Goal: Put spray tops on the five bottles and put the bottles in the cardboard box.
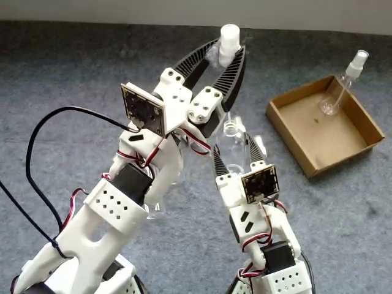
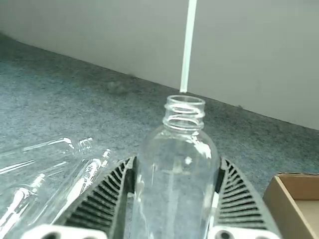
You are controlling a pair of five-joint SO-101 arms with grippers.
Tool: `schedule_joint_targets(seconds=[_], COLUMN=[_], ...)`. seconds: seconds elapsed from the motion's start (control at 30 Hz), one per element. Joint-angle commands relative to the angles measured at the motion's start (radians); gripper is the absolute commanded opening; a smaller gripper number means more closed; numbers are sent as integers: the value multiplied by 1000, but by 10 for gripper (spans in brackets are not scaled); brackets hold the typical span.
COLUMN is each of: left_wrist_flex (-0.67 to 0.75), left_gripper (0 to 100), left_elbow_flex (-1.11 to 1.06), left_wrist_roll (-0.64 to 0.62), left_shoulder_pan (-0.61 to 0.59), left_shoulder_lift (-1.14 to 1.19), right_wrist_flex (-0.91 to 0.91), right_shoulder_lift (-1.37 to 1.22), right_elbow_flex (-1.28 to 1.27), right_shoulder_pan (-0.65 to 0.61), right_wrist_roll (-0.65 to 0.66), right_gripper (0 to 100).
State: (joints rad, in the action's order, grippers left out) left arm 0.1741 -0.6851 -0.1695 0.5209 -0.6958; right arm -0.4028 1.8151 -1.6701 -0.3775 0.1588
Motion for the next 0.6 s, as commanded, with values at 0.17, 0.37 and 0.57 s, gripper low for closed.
schedule_joint_targets(seconds=[0.17, 0.37, 0.57], left_wrist_flex=[20, 20, 20], left_gripper=[41, 41, 41], left_elbow_flex=[-81, -153, -249], left_wrist_roll=[-2, -2, -2], left_shoulder_pan=[-8, 27, 79], left_shoulder_lift=[-7, -8, -8], right_wrist_flex=[-2, -2, -1], right_shoulder_lift=[25, 25, 25], right_elbow_flex=[-68, -68, -101], right_shoulder_pan=[-10, -10, -10], right_wrist_roll=[9, 9, 11], right_gripper=[139, 139, 139])
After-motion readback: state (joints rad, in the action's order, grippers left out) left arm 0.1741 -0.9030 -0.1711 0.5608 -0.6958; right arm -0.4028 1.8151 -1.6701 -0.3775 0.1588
